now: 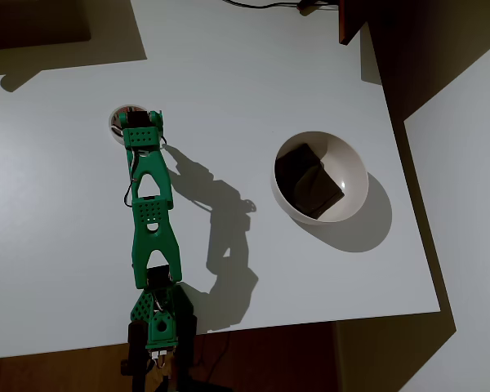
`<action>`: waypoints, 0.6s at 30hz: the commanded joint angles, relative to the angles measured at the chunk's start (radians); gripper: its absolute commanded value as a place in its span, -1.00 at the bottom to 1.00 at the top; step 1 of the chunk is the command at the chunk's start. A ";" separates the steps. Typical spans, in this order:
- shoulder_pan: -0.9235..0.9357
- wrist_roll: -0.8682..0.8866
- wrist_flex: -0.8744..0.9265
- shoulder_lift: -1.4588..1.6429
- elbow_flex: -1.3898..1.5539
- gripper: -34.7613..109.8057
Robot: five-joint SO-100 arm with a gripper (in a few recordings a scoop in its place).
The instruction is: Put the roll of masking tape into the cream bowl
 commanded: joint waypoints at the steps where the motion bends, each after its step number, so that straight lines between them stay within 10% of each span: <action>1: -0.021 -0.018 0.021 0.052 -0.063 -0.14; 18: -0.029 -0.014 -0.028 -0.038 -0.063 -0.13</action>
